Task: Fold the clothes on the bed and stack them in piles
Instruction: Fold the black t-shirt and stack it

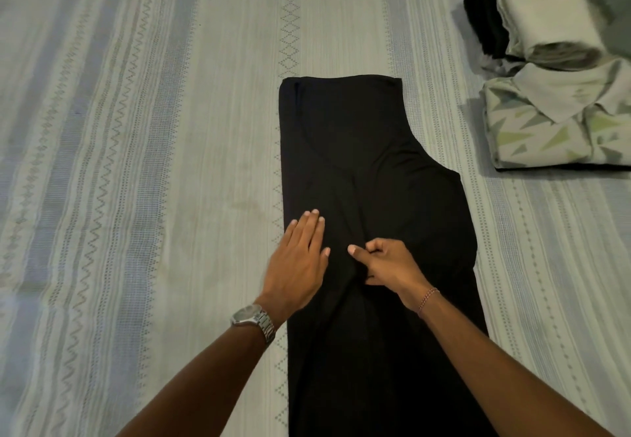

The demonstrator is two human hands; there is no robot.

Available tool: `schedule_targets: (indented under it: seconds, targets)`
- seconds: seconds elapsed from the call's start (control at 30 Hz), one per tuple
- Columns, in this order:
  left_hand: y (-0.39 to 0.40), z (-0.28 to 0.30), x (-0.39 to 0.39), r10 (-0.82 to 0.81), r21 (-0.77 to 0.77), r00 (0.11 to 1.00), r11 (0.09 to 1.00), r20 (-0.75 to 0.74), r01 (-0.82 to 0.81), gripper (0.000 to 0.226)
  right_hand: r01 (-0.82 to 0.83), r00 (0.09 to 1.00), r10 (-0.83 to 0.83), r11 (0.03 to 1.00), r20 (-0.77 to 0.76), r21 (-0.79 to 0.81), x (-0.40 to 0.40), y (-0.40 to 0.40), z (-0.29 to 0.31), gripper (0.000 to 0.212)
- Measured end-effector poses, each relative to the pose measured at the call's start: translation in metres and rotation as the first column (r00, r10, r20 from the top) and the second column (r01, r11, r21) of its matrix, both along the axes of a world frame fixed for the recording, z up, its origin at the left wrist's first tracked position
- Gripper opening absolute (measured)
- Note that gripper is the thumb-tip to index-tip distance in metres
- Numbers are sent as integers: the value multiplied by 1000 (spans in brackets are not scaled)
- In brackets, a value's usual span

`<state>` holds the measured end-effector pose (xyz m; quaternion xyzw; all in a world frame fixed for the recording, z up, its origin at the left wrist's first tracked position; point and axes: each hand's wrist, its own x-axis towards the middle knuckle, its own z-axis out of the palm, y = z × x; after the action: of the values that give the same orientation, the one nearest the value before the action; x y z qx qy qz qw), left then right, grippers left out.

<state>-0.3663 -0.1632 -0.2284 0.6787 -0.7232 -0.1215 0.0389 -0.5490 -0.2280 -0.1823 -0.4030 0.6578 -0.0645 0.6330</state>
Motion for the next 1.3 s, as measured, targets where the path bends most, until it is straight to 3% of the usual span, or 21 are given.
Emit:
schedule_targets:
  seconds: [0.13, 0.5, 0.67, 0.87, 1.07, 1.3]
  targets:
    - [30, -8, -6, 16, 5, 1000, 1000, 15, -16, 57, -119, 993, 118, 992, 29, 36, -10, 30, 4, 26]
    - [101, -6, -33, 29, 45, 999, 999, 43, -31, 61, -198, 980, 198, 979, 1, 44, -39, 99, 11, 28]
    - [139, -2, -51, 72, 70, 997, 995, 25, -74, 60, -112, 991, 110, 993, 71, 27, -54, 139, 12, 27]
    - [187, -2, -74, 77, 118, 997, 990, -12, -75, 59, -169, 983, 162, 981, 83, 94, -74, 181, 13, 31]
    - [218, -2, -86, 62, 133, 997, 990, -40, -56, 63, -22, 996, 13, 994, 85, 106, -84, 206, 10, 16]
    - [247, 0, -82, 3, 169, 1000, 986, 8, -5, 72, -52, 996, 45, 995, 80, 84, -91, 238, 13, 37]
